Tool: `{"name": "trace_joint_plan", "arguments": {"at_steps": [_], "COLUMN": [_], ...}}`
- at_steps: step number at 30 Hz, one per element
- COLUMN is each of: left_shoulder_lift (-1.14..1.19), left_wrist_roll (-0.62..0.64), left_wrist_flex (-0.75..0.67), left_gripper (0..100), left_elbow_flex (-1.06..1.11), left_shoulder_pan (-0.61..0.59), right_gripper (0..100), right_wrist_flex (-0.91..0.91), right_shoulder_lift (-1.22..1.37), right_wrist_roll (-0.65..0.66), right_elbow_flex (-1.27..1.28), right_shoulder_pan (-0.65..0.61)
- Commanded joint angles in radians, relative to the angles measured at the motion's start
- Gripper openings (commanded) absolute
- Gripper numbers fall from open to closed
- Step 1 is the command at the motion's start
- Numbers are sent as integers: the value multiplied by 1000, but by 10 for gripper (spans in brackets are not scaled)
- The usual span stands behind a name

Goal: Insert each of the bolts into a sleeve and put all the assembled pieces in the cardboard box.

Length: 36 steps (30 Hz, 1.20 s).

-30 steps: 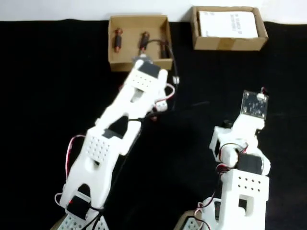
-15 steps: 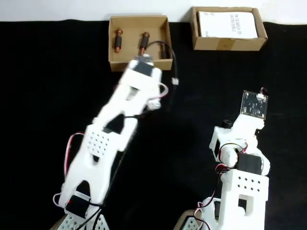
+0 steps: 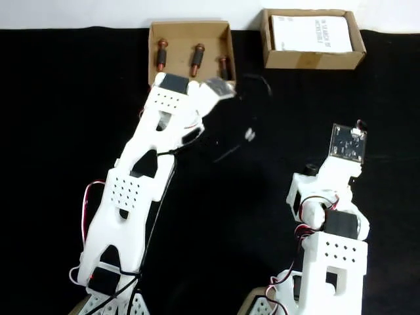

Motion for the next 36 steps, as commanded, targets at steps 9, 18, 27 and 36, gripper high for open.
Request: {"name": "trace_joint_plan", "arguments": {"at_steps": [9,18,27,36], "left_shoulder_lift": [-54,-213,-364,-412], "left_wrist_roll": [-367,48,1330,1807], "left_wrist_flex": [11,5,15,0], "left_gripper": [129,189,192,193], "left_elbow_flex": [-19,-22,237,360], "left_shoulder_pan": [-54,-51,7,120], "right_gripper": [6,6,6,6], "right_wrist_flex": [-15,-18,-19,-19], "right_shoulder_lift": [-22,-22,-21,-21], "right_wrist_roll": [6,8,8,8], "right_elbow_flex": [4,4,4,5], "right_shoulder_pan": [-7,-7,-7,-7]}}
